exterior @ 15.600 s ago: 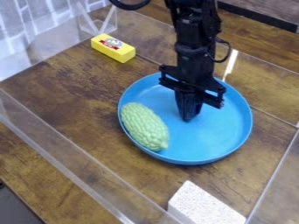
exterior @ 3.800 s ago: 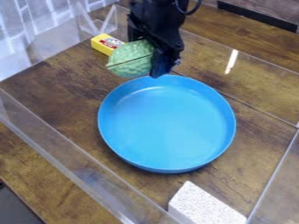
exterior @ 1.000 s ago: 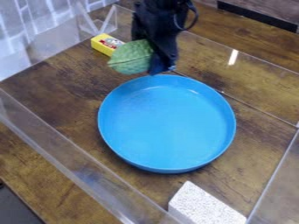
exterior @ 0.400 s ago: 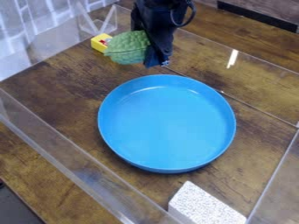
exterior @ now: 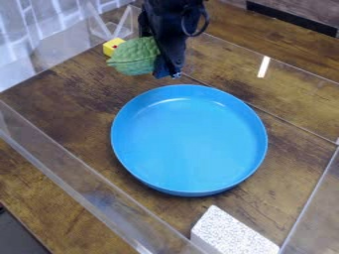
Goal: Remove the green object from inside the blue tray and put it on the table
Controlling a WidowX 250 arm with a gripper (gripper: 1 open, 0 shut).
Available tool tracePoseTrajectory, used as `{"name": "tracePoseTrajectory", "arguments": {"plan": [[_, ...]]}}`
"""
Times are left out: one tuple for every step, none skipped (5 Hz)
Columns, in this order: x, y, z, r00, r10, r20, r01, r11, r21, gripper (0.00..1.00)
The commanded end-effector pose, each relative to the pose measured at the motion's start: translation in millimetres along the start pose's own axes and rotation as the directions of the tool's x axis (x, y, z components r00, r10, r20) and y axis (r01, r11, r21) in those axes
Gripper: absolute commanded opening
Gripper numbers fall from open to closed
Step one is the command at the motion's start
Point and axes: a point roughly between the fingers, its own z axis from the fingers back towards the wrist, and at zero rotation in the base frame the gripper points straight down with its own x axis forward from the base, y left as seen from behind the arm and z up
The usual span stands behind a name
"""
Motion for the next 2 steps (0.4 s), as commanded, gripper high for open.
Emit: {"name": "tracePoseTrajectory", "arguments": {"plan": [[-2.2,18.8,20.0,0.997,0.045,0.062,-0.049,0.997,0.062,0.00],[-5.8,21.6,23.7,0.997,0.037,0.065,-0.043,0.996,0.083,0.00]]}}
